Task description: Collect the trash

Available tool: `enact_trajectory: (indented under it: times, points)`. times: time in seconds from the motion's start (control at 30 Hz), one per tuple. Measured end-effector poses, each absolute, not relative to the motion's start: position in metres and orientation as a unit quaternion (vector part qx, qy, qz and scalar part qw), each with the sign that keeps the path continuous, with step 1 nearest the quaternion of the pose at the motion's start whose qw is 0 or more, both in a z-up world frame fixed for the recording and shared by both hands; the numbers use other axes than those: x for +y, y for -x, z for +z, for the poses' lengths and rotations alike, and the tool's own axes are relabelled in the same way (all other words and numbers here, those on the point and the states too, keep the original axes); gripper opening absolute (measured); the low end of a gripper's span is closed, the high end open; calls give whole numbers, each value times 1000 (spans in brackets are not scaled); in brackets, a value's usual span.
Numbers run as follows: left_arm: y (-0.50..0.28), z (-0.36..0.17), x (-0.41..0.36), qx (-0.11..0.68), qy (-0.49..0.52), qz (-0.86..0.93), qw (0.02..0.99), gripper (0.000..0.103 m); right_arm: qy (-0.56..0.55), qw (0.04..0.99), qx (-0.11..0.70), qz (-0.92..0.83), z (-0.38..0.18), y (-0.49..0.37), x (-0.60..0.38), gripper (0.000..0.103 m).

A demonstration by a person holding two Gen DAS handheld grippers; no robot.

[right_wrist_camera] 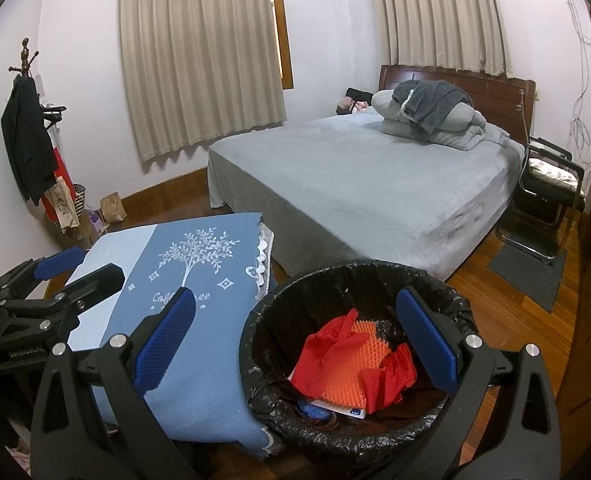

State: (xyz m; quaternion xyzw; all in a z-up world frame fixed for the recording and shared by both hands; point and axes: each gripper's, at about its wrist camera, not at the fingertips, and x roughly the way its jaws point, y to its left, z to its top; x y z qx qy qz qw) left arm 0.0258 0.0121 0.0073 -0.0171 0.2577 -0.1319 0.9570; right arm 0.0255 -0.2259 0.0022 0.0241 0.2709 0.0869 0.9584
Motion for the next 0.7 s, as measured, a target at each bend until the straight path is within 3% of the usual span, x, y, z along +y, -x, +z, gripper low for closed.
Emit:
enact_trajectory:
  times: [0.7]
  points:
    - [-27,7,14,259,17,-131,957,97,-25,958,272,87,4,-25,-225,98]
